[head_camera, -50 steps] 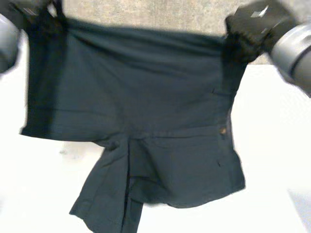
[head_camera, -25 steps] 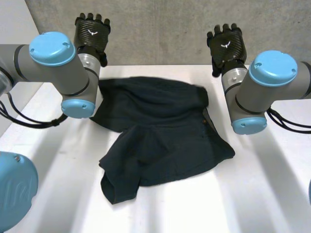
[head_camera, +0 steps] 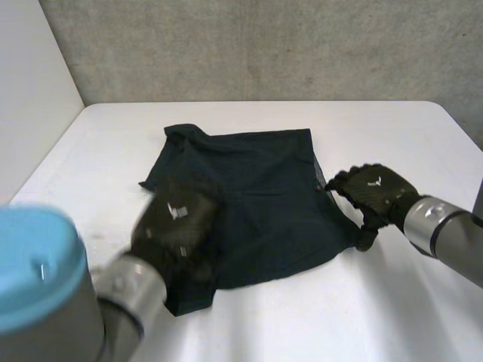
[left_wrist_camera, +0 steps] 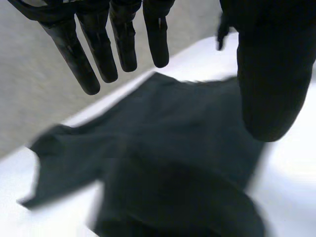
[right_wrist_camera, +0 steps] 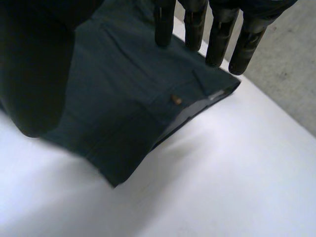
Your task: Fold the shorts.
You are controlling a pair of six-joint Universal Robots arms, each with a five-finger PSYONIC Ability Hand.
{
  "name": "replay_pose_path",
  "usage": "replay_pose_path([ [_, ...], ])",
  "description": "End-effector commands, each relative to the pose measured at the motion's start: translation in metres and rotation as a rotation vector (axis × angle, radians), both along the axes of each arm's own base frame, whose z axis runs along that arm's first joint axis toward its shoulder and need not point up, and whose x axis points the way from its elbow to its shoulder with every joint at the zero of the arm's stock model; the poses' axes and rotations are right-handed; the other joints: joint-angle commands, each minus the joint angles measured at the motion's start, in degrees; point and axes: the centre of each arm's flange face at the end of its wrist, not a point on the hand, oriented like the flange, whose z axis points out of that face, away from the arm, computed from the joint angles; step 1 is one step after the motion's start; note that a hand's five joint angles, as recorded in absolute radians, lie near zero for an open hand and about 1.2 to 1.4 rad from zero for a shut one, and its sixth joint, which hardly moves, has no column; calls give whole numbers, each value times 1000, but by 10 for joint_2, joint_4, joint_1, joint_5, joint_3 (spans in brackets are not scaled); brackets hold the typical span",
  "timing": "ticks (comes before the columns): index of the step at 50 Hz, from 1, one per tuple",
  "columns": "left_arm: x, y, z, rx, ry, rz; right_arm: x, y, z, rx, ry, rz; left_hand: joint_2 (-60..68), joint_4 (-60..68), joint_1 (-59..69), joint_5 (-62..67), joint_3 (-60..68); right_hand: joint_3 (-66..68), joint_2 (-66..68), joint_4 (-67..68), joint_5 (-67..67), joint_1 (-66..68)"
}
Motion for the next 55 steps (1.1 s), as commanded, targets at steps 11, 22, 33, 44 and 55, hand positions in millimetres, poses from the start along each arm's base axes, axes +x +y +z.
replay_pose_path([
  [11,4,3,-75,114,-174,165,2,-12,-68,53,-20,18,44,42,45,40,44,493,495,495,487,518],
  [22,13,-14,-78,87,-153,227,1,-16,-62,-7,-22,1,116,115,117,112,116,658,660,660,652,683],
  [33,24,-26,-84,67,-174,266,-5,-17,-50,-35,-12,-48,262,261,263,258,263,658,660,660,652,683],
  [44,31,-23,-63,-21,-186,248,-11,-7,-25,-28,25,-88,568,567,569,564,569,658,660,660,652,683],
  [55,50,5,27,-230,-185,167,-18,29,55,-123,69,-60,568,567,569,564,569,658,660,660,652,683],
])
